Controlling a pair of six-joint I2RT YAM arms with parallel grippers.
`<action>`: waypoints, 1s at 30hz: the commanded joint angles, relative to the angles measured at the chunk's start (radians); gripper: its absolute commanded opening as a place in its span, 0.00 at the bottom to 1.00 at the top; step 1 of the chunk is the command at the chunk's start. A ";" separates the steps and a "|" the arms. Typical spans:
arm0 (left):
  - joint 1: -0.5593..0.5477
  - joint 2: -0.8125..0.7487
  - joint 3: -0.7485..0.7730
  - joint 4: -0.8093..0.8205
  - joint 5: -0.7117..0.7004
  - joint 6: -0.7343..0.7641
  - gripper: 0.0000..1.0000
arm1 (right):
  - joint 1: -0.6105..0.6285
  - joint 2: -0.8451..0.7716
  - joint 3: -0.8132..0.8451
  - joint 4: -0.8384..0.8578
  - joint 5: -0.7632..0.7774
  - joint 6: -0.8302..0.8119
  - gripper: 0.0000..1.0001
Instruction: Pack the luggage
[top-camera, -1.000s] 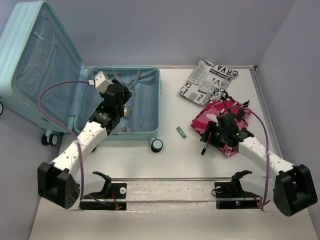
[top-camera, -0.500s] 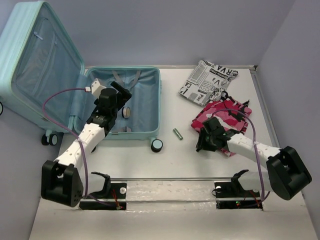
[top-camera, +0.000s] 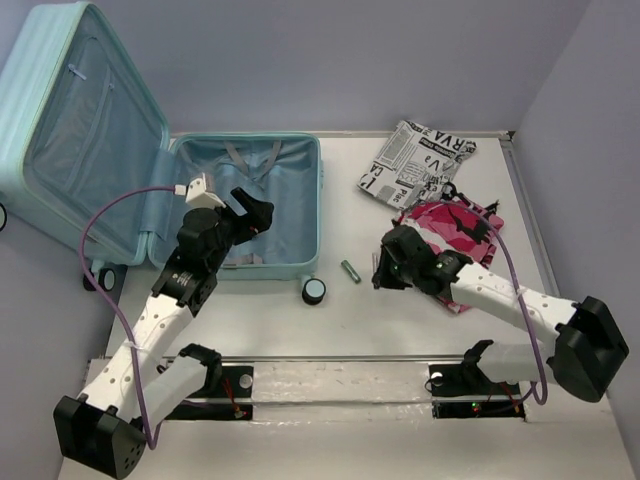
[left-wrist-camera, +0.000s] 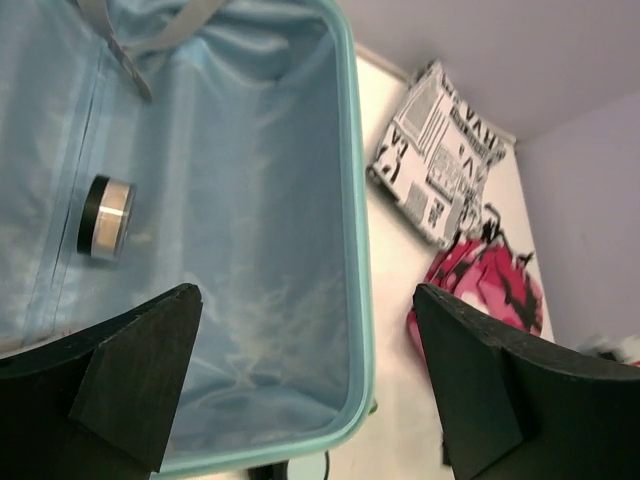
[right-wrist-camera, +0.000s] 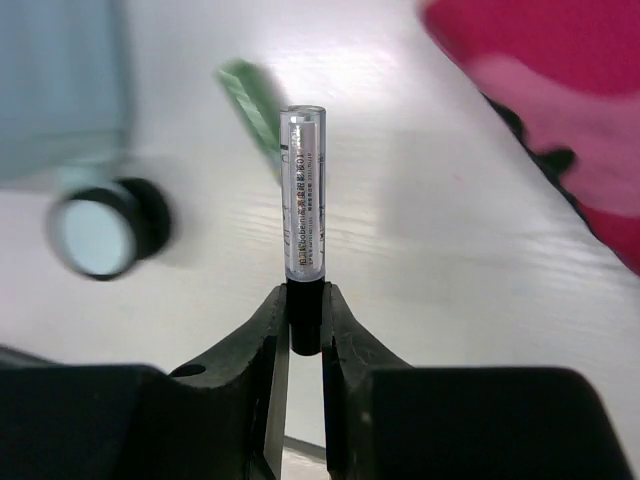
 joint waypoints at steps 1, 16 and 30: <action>-0.002 -0.031 -0.022 -0.073 0.107 0.066 0.99 | 0.036 0.031 0.268 0.028 -0.011 -0.068 0.10; -0.010 -0.115 -0.100 -0.057 0.337 0.043 0.86 | 0.045 0.679 1.075 0.105 -0.197 -0.283 0.58; -0.643 0.381 0.150 -0.098 -0.166 -0.092 0.74 | -0.283 0.174 0.565 0.087 -0.142 -0.326 0.66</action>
